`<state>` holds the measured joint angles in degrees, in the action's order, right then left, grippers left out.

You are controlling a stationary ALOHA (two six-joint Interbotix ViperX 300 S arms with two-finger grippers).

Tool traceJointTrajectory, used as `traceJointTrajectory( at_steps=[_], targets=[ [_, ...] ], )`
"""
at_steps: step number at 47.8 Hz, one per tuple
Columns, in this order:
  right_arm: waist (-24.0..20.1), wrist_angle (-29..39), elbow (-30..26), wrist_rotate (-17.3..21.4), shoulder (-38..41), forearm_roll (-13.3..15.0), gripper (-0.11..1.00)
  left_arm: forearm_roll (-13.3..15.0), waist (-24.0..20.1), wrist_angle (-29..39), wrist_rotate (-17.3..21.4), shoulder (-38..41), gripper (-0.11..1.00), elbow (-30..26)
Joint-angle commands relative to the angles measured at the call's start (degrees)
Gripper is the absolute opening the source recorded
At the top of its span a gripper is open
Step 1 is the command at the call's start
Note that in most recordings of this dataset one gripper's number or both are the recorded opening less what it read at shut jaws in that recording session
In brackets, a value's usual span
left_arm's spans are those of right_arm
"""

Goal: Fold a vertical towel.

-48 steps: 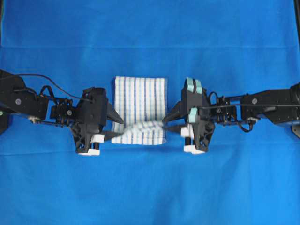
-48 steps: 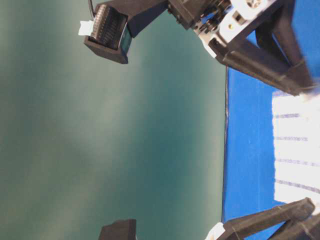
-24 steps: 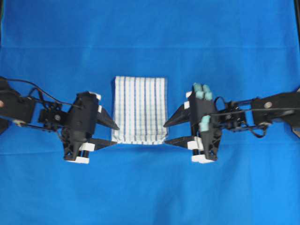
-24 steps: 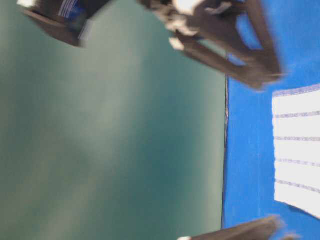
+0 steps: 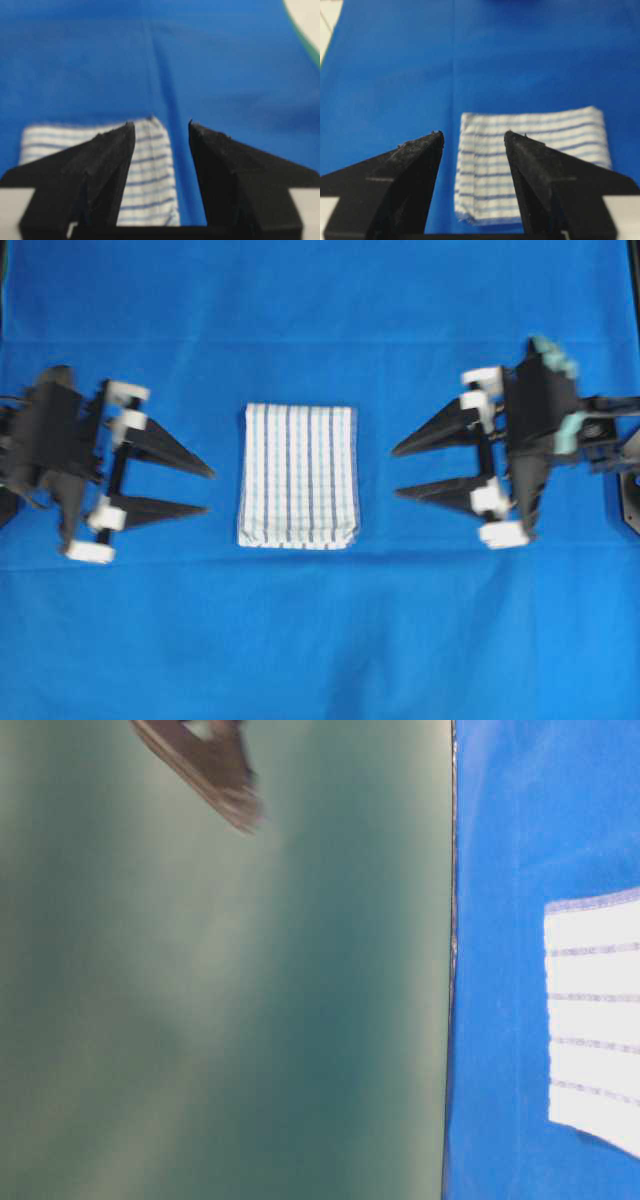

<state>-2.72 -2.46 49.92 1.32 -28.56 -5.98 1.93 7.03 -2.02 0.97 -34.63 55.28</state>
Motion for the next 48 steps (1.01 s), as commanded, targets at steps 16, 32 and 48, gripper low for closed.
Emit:
traceJointTrajectory(
  at_steps=[16, 32, 48],
  targets=[
    [5.4, 6.3, 8.0, -0.1, -23.6, 1.4, 0.58, -0.1, -3.6, 6.4, 3.9, -20.4, 0.44, 5.5],
    [6.4, 6.7, 20.0, 0.0, -39.6, 1.4, 0.57, -0.1, -4.7, 6.8, 2.9, -36.5, 0.44, 16.7],
    [6.5, 1.6, 28.0, 0.4, -43.9, 0.3, 0.57, 0.0, -4.7, 6.8, 1.8, -40.7, 0.44, 22.5]
  ],
)
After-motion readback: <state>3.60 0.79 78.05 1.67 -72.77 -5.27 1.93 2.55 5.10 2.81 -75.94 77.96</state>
